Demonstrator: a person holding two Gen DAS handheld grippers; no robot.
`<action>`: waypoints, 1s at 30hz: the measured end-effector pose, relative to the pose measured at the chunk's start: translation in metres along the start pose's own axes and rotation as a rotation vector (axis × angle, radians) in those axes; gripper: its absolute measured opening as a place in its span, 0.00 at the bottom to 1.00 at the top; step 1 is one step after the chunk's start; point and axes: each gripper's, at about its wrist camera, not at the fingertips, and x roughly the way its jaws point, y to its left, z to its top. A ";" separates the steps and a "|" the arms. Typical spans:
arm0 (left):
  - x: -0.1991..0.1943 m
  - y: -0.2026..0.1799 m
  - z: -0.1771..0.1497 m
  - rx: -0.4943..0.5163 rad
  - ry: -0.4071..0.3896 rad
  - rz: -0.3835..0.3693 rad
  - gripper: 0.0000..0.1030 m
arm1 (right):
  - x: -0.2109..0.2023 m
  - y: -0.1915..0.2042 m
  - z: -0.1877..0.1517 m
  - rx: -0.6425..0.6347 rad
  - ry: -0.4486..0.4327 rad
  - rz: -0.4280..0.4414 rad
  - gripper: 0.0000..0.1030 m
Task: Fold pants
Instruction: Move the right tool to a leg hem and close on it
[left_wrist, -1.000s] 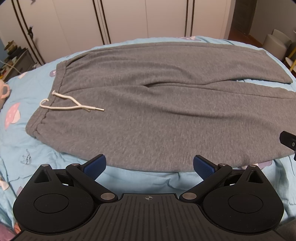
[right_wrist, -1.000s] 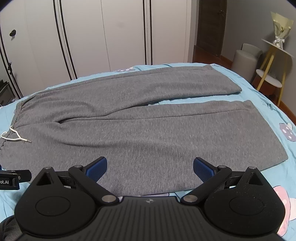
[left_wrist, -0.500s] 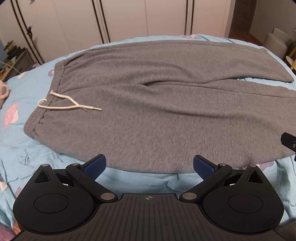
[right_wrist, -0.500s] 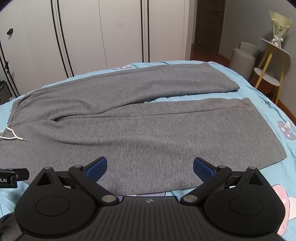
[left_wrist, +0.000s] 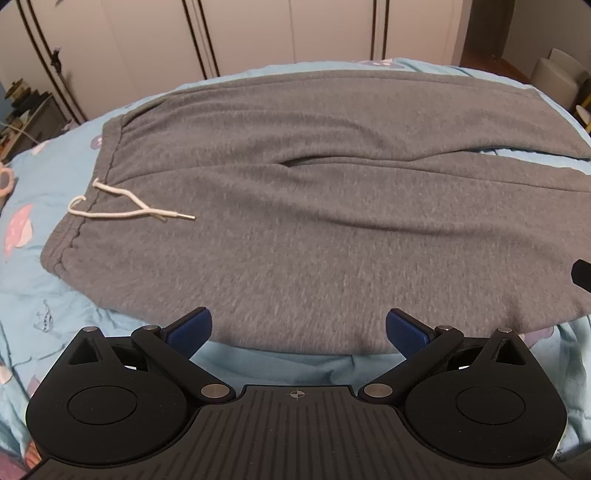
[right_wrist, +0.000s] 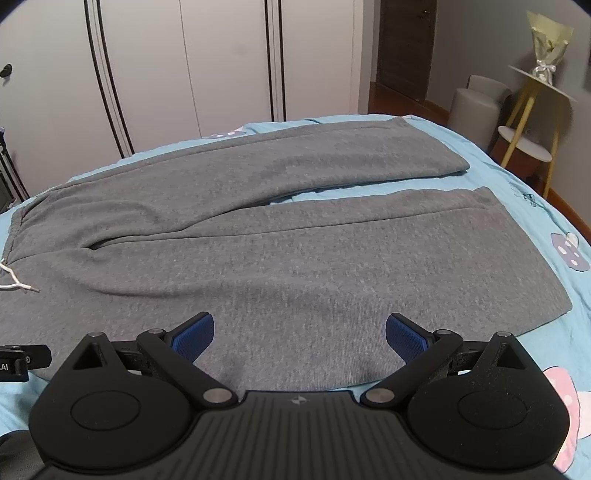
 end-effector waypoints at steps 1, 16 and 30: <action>0.001 0.000 0.001 -0.001 0.003 0.000 1.00 | 0.002 -0.001 0.001 0.003 0.003 0.003 0.97; 0.008 -0.019 0.070 -0.182 -0.046 0.023 1.00 | 0.028 -0.027 0.062 0.098 -0.107 0.081 0.97; 0.095 -0.014 0.067 -0.355 -0.222 0.454 1.00 | 0.249 -0.058 0.279 0.369 0.118 0.006 0.92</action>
